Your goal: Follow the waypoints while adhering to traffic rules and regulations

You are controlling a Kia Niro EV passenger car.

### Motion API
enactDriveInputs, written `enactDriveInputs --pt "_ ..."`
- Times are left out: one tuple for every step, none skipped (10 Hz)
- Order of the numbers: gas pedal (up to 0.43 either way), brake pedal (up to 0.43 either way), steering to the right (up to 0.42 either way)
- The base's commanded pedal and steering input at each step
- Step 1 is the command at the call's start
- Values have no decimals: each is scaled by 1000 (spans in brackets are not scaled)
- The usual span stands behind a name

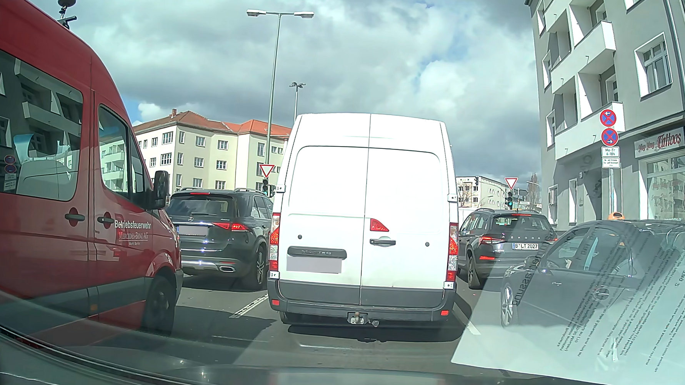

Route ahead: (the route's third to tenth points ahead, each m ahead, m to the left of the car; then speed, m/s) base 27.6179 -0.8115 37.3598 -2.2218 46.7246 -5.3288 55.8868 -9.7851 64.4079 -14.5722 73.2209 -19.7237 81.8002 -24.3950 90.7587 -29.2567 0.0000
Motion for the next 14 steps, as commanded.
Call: enactDriveInputs --pt "0 384 -13" --pt "0 384 -14" --pt "0 384 -14" --pt "0 384 -14" --pt "0 384 -14" --pt "0 384 -14" --pt "0 384 -14" --pt "0 384 -14" --pt "0 384 -14" --pt "0 384 -14" --pt "0 384 -14" --pt "0 384 -14" --pt "0 384 -14" --pt "0 384 -14"
